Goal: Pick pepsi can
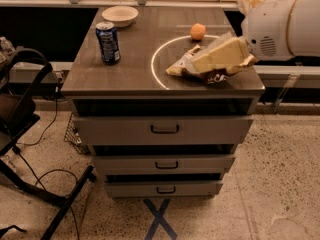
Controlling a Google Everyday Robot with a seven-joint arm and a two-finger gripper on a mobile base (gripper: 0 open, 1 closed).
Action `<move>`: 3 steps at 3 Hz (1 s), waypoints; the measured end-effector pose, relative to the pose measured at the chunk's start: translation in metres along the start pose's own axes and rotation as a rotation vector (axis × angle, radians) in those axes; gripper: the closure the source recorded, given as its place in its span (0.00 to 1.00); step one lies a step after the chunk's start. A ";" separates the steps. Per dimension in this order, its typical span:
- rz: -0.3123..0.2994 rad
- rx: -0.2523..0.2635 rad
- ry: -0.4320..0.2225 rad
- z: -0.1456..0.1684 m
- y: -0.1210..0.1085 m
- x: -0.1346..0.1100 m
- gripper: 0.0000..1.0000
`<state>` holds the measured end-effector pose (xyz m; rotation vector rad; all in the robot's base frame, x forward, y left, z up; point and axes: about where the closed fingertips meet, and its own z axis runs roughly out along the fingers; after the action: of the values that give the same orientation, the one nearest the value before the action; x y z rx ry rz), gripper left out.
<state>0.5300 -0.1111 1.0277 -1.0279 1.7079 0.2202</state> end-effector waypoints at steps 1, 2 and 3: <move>0.000 0.082 -0.063 0.002 -0.018 -0.021 0.00; 0.002 0.078 -0.068 0.008 -0.016 -0.022 0.00; 0.025 0.032 -0.120 0.071 -0.003 -0.042 0.00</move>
Offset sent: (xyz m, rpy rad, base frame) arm 0.0142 0.0027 0.0219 0.0443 -0.0772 -0.0434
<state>0.5836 -0.0492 1.0356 -0.9521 1.6116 0.2645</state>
